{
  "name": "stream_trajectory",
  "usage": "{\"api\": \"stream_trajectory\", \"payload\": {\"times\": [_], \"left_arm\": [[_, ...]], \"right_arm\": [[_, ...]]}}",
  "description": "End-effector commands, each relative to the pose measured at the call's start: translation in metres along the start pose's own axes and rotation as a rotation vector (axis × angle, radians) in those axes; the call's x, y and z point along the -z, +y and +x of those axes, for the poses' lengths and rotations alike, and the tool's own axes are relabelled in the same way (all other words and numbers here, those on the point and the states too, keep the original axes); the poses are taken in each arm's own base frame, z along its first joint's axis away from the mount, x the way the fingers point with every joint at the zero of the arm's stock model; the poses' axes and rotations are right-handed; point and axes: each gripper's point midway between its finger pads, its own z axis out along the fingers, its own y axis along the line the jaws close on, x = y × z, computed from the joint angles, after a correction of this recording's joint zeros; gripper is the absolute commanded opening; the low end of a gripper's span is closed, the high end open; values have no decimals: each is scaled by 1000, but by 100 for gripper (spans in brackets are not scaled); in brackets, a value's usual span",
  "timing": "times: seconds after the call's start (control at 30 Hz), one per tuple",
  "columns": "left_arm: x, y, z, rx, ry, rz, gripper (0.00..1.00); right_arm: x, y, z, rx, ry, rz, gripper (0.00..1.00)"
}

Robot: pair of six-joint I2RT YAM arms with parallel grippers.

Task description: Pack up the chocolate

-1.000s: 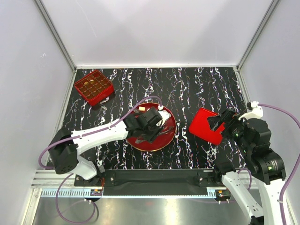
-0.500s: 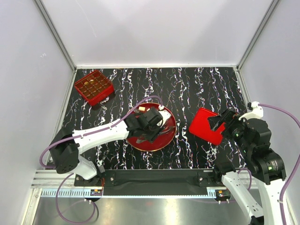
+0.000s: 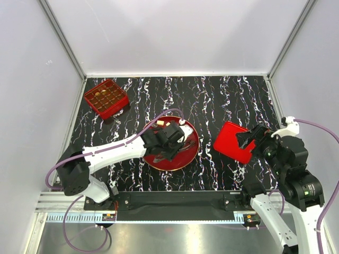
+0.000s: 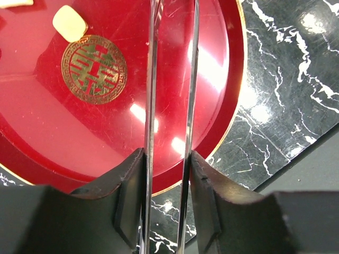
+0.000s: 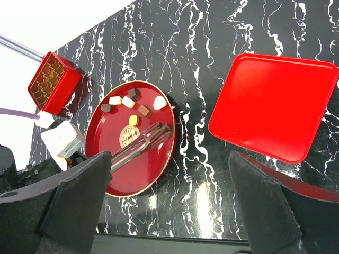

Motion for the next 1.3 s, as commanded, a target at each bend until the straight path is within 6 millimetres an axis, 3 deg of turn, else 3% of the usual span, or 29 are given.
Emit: {"api": "stream_trajectory", "payload": {"times": [0.0,0.53,0.73,0.77,0.83,0.9,0.93,1.0,1.07,1.13,1.17,1.27], "left_arm": [[11,7,-9,24,-29,-56,38],[68,24,-10,119,-65,-124,35],[98,41,-25,176,-107,-200,34],[104,44,-35,190,-124,-214,33],[111,58,-40,208,-122,-258,33],[121,85,-52,259,-137,-314,33],[126,105,-52,299,-128,-352,33],[138,129,-64,328,-155,-381,33],[155,168,-70,406,-183,-446,32],[161,194,-70,447,-182,-482,32],[172,220,-69,506,-200,-527,32],[182,267,-60,610,-206,-583,32]], "right_arm": [[11,3,-13,-4,-53,-9,100],[24,10,-18,-17,-71,-44,100],[26,12,-19,-16,-74,-55,100],[26,13,-19,-20,-73,-60,100],[25,16,-17,-24,-64,-74,100],[25,18,-17,-30,-63,-86,99],[24,19,-16,-32,-59,-94,100],[24,20,-15,-37,-60,-101,100],[21,19,-11,-41,-54,-102,100],[17,18,-7,-45,-44,-103,100],[17,23,-5,-51,-34,-132,100],[10,23,3,-50,-4,-139,100]]}}
